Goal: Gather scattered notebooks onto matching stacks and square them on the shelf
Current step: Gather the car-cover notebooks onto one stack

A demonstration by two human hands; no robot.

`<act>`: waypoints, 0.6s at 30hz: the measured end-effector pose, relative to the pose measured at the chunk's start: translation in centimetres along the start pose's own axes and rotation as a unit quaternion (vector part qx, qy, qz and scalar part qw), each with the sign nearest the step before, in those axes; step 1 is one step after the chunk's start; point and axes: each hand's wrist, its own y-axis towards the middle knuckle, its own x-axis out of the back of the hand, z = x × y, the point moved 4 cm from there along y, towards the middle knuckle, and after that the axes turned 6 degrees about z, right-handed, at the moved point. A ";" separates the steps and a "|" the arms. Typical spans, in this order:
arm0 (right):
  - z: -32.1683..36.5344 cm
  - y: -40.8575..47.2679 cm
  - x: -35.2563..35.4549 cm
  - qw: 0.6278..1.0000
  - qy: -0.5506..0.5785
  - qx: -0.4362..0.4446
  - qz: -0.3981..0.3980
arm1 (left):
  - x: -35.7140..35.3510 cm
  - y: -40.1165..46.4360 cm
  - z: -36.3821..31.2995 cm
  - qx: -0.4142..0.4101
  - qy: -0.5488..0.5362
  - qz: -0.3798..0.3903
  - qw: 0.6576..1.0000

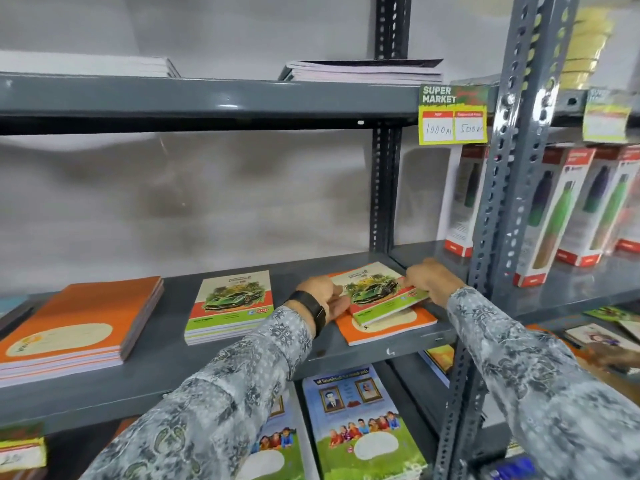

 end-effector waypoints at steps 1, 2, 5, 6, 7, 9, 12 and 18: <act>0.4 -0.1 0.0 0.999 0.038 -0.005 0.011 | 0.2 0.1 0.0 -0.004 -0.018 0.005 1.000; 0.8 0.2 -0.1 0.997 0.081 -0.001 0.018 | 0.5 0.3 -0.1 -0.012 -0.038 0.007 0.999; 3.3 -0.5 -1.0 0.984 0.175 0.029 0.027 | 1.0 0.2 -0.5 -0.034 -0.100 0.025 0.994; 4.2 -0.6 -1.4 0.983 0.178 0.036 0.010 | 1.1 0.0 -0.8 -0.050 -0.105 0.021 0.993; 5.3 -1.0 -1.8 0.984 0.168 0.052 -0.013 | 1.4 -0.4 -1.3 -0.070 -0.106 0.015 0.992; 7.5 -2.1 -2.6 0.985 0.143 0.077 -0.057 | 2.5 -0.4 -2.3 -0.112 -0.074 -0.027 0.991; 9.8 -2.8 -3.8 0.982 0.153 0.089 -0.061 | 5.3 -0.8 -4.1 -0.192 0.055 -0.112 0.973; 13.7 -4.1 -8.1 0.962 0.242 0.122 -0.007 | 12.5 -3.7 -5.9 -0.244 0.036 -0.227 0.942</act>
